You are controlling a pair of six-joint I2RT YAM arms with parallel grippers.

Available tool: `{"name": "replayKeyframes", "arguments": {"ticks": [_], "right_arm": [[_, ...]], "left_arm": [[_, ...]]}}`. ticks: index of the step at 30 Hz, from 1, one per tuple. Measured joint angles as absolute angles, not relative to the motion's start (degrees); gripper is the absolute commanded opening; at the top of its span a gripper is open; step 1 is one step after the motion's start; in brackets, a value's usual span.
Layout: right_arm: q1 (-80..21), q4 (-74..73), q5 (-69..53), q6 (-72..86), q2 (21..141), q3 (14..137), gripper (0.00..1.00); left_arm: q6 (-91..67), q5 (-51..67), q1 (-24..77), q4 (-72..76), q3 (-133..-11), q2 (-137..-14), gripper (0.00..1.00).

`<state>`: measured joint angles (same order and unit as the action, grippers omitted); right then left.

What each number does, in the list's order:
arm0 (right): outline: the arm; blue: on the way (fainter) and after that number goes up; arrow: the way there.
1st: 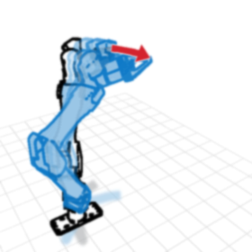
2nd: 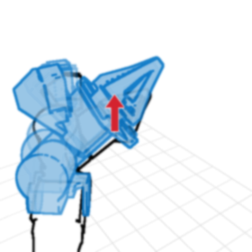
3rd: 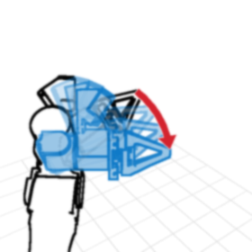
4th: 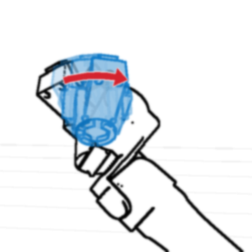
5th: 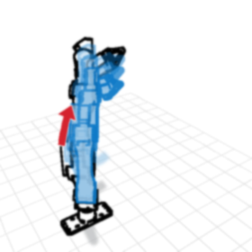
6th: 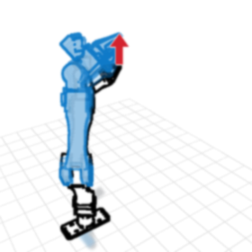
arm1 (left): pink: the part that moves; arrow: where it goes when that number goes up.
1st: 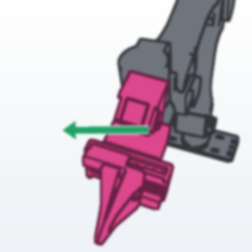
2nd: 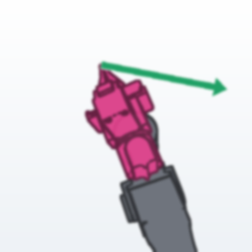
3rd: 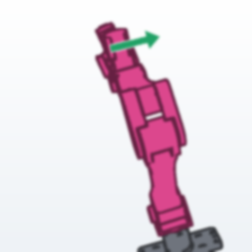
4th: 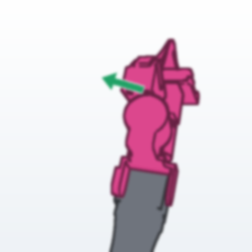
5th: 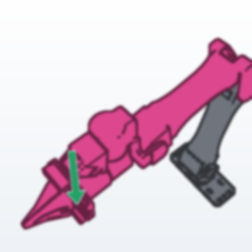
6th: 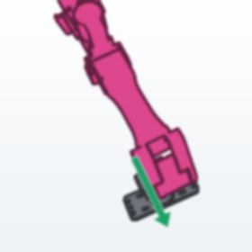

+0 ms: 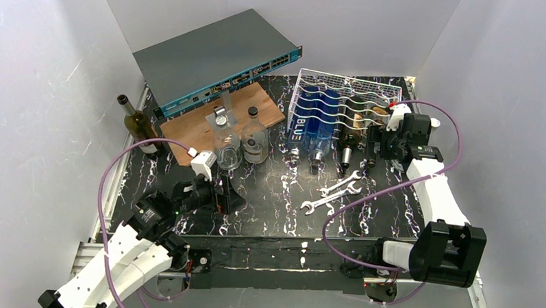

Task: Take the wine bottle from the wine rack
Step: Pick up the wine bottle from the wine rack.

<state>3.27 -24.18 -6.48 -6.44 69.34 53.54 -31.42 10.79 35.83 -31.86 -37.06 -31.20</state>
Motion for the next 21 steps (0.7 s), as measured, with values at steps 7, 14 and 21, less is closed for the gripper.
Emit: {"name": "replayKeyframes", "arguments": {"ticks": [7,14,21], "right_arm": [[3.27,-18.33,-4.12,-3.05,72.95,51.88,1.00],[3.27,-14.72,-1.89,1.32,77.69,51.46,0.94],[3.25,-10.33,-0.75,3.81,79.70,50.06,0.89]], "left_arm": [[-32.60,9.54,35.83,-31.40,-34.96,-30.52,0.99],[-33.01,8.80,35.83,-31.31,-34.11,-28.97,0.99],[-33.08,8.14,35.83,-31.29,-33.69,-28.10,0.99]]}}
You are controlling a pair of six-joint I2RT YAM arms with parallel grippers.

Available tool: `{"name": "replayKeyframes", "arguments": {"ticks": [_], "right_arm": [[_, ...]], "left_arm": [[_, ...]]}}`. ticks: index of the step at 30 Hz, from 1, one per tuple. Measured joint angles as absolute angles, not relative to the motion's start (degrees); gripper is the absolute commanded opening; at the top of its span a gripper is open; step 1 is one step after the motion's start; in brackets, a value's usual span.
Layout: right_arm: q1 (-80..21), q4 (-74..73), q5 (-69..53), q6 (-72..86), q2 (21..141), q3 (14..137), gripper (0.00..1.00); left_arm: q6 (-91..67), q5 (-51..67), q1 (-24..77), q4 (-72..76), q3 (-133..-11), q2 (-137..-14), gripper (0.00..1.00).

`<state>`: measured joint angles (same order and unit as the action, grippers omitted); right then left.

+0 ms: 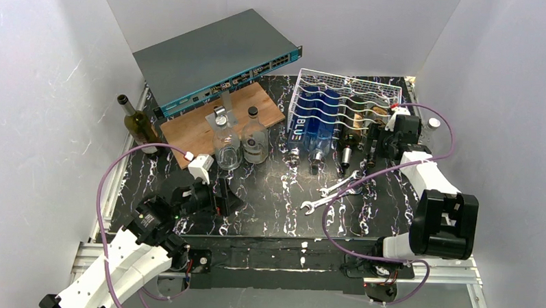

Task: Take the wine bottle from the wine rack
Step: Pick up the wine bottle from the wine rack.

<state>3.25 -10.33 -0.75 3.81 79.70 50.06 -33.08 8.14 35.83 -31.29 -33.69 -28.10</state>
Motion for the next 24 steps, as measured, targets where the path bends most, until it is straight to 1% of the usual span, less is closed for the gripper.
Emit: {"name": "replayKeyframes", "arguments": {"ticks": [2,7,14,19,22,24], "right_arm": [[3.27,-9.43,-0.23,4.67,80.88,49.80,0.87],[3.25,-7.33,0.36,6.13,83.55,49.69,0.76],[3.27,-4.43,1.02,7.29,87.64,49.71,0.68],[3.27,-3.01,1.85,7.79,88.58,49.69,0.60],[3.38,-1.87,2.02,8.21,89.12,49.69,0.59],[3.38,-1.08,2.04,8.38,89.45,49.69,0.60]], "left_arm": [[-33.10,8.01,35.83,-31.35,-33.26,-27.92,0.99],[-33.21,7.88,35.86,-31.35,-33.10,-27.90,0.99],[-33.28,7.84,35.86,-31.33,-32.82,-27.88,0.99],[-33.30,7.68,35.86,-31.40,-32.60,-27.90,0.99],[-33.30,7.51,35.86,-31.38,-32.60,-28.12,0.99],[-33.28,7.46,35.86,-31.35,-32.60,-28.47,0.99]]}}
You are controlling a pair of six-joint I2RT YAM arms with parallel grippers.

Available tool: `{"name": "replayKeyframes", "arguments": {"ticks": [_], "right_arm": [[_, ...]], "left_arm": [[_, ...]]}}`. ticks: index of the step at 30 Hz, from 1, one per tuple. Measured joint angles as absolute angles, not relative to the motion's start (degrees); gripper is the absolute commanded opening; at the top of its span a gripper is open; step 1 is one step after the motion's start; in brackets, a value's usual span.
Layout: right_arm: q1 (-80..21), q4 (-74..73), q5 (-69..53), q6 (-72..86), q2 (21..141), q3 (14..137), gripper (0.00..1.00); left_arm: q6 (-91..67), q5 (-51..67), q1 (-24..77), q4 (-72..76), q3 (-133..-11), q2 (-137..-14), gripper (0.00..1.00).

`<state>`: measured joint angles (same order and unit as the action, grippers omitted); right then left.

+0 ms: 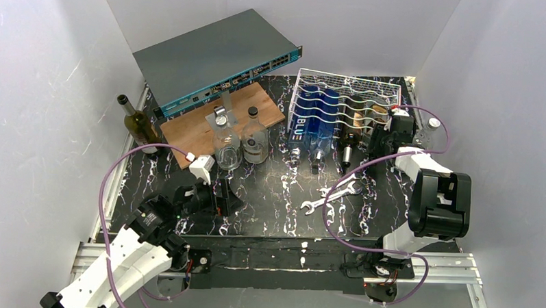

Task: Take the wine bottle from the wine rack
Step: Pick up the wine bottle from the wine rack.

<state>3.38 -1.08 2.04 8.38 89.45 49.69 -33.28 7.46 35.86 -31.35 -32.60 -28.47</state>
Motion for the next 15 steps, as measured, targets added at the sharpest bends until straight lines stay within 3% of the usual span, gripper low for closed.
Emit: {"name": "replayKeyframes", "arguments": {"ticks": [4,15], "right_arm": [[3.36,-0.38,1.96,8.40,89.52,49.56,0.65],[3.36,3.97,1.41,7.92,86.43,43.22,0.66]], "left_arm": [[-33.30,7.46,35.86,-31.35,-32.60,-29.10,0.99],[-33.50,7.44,35.86,-31.38,-32.60,-28.84,0.99]]}}
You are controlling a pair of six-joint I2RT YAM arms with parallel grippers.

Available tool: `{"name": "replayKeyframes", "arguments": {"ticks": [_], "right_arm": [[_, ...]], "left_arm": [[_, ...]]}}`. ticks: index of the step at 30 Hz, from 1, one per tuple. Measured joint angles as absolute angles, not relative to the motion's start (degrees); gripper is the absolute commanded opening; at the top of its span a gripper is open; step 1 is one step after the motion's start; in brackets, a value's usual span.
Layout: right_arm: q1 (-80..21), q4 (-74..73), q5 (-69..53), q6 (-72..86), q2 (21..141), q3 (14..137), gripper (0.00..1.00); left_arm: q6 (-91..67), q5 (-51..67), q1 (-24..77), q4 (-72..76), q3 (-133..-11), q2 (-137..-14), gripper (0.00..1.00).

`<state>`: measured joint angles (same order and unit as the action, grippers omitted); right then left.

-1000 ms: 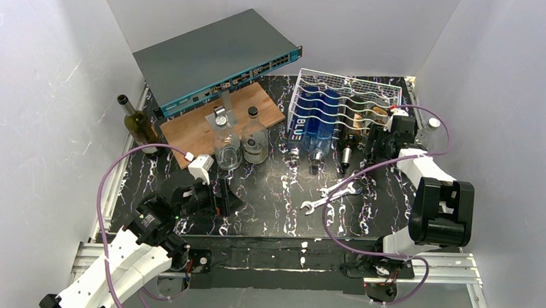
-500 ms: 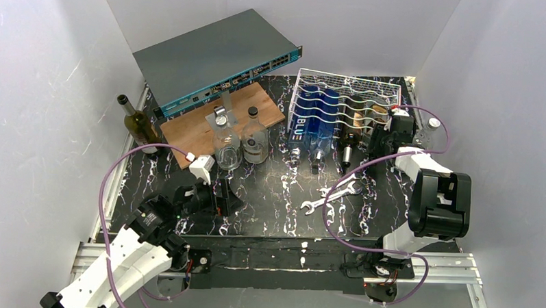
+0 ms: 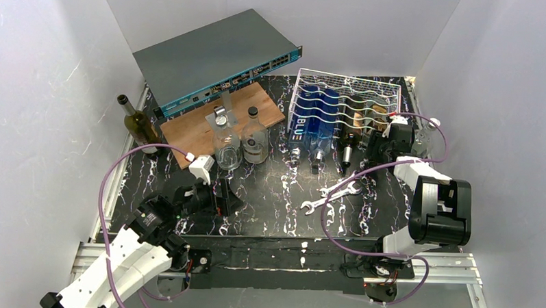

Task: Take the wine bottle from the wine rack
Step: Pick up the wine bottle from the wine rack.

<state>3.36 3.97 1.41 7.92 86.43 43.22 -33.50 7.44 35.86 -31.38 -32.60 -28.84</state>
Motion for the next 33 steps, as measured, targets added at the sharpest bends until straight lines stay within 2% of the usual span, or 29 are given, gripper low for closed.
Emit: {"name": "replayKeyframes", "arguments": {"ticks": [25,33], "right_arm": [[1.19,12.10,3.03,7.92,91.02,42.04,0.53],[1.19,12.19,4.45,7.97,92.55,42.04,0.52]], "left_arm": [[-34.02,7.42,35.86,-31.48,-32.60,-28.71,0.99],[-34.50,7.42,35.86,-31.48,-32.47,-28.29,0.99]]}}
